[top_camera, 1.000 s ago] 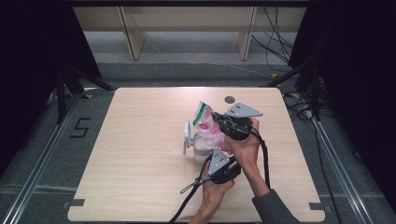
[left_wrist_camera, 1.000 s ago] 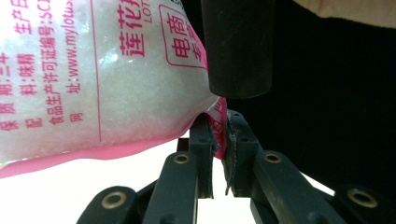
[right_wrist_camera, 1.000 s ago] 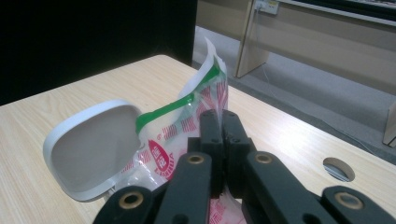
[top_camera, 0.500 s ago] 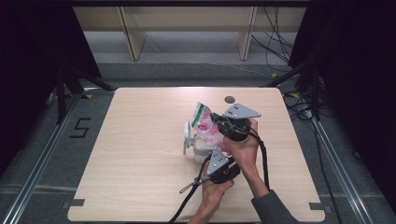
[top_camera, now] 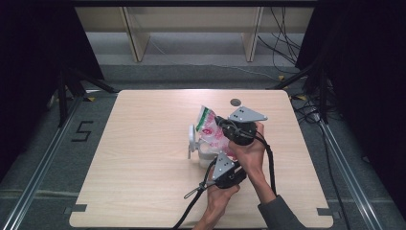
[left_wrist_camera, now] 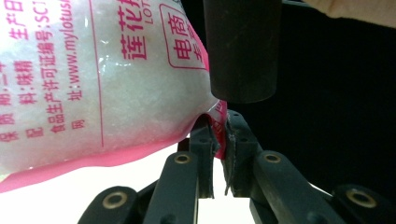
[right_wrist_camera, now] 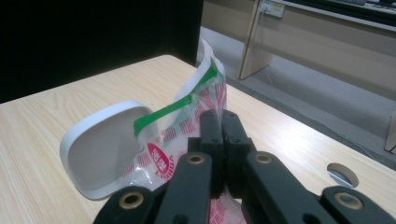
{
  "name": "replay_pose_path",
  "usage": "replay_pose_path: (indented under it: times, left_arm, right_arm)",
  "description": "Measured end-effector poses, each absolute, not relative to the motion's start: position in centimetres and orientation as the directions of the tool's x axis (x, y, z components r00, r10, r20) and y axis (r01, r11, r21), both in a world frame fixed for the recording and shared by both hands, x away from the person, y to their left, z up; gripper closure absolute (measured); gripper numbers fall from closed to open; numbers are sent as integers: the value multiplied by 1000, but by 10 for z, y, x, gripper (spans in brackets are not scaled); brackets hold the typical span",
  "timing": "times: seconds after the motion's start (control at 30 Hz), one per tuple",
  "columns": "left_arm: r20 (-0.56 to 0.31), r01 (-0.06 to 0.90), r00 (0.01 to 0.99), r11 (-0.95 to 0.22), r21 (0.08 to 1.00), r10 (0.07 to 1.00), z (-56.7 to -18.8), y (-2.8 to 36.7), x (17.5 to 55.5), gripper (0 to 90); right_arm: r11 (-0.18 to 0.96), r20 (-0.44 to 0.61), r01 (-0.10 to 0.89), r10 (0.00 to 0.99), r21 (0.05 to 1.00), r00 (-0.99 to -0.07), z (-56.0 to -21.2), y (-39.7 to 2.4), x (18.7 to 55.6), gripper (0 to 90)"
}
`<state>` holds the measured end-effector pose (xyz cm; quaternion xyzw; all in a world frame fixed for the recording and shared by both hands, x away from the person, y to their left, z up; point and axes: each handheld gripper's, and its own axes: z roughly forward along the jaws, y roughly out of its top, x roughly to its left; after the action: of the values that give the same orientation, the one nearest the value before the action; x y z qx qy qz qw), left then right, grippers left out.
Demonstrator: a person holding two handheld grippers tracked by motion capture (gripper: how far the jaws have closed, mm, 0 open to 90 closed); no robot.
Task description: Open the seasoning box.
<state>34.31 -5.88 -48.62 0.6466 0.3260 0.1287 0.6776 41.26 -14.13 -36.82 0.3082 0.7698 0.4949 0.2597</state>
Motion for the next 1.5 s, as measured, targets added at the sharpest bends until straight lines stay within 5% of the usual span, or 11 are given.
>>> replay_pose_path:
  times: [1.5]
  left_arm:
    - [-297,246,768,166,955,568,-491,-56,349,832]
  right_arm:
    - [345,-118,212,729,914,-674,-366,-133,406,900]
